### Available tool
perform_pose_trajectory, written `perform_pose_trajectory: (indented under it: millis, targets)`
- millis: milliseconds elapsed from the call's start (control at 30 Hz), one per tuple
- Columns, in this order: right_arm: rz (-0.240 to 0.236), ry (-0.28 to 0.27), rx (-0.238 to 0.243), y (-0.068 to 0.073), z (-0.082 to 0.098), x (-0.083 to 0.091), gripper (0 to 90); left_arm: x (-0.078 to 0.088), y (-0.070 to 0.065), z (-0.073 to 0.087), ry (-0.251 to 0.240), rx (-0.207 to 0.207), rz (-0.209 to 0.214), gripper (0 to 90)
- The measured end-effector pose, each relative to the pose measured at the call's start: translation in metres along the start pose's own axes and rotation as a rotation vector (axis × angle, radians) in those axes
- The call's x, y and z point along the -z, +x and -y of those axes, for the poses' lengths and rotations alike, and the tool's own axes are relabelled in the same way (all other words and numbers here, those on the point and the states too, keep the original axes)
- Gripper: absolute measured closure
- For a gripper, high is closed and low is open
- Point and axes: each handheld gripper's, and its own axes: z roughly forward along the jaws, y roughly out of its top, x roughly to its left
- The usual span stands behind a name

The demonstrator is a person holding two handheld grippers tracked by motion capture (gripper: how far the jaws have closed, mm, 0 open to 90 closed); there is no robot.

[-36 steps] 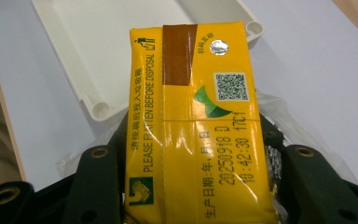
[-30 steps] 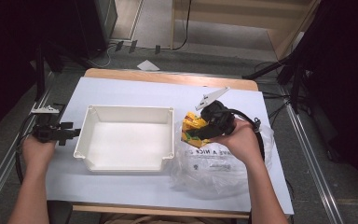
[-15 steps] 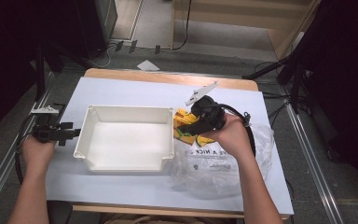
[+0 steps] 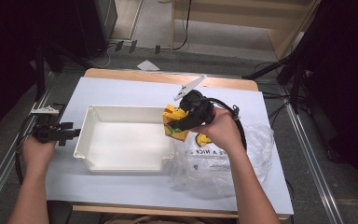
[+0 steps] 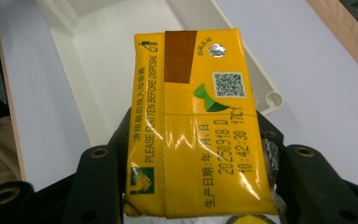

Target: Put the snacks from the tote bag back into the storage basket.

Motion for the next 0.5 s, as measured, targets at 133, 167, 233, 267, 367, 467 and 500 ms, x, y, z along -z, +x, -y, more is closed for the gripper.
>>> perform_pose_trajectory:
  millis: [133, 167, 233, 267, 367, 467, 500]
  targets:
    - [-0.013, 0.006, 0.01, 0.002, -0.008, -0.008, 51.8, 0.0, 0.0, 0.0, 0.003, -0.001, -0.002, 24.5]
    - [-0.014, 0.008, 0.011, 0.002, -0.01, -0.01, 51.8, 0.0, 0.0, 0.0, 0.002, -0.001, -0.002, 24.5]
    - [-0.019, 0.01, 0.019, 0.003, -0.013, -0.014, 51.8, 0.0, 0.0, 0.0, 0.002, 0.0, -0.002, 24.6]
    - [-0.019, 0.01, 0.019, 0.003, -0.013, -0.014, 51.8, 0.0, 0.0, 0.0, 0.002, 0.0, -0.002, 24.5]
    - [-0.02, 0.018, 0.027, 0.004, -0.021, -0.022, 51.8, 0.0, 0.0, 0.0, -0.002, -0.001, -0.001, 24.6]
    - [-0.034, 0.012, 0.026, 0.003, -0.025, -0.028, 51.8, 0.0, 0.0, 0.0, -0.002, -0.002, -0.001, 24.5]
    - [-0.037, 0.009, 0.03, 0.003, -0.027, -0.03, 51.8, 0.0, 0.0, 0.0, -0.002, -0.002, -0.001, 24.5]
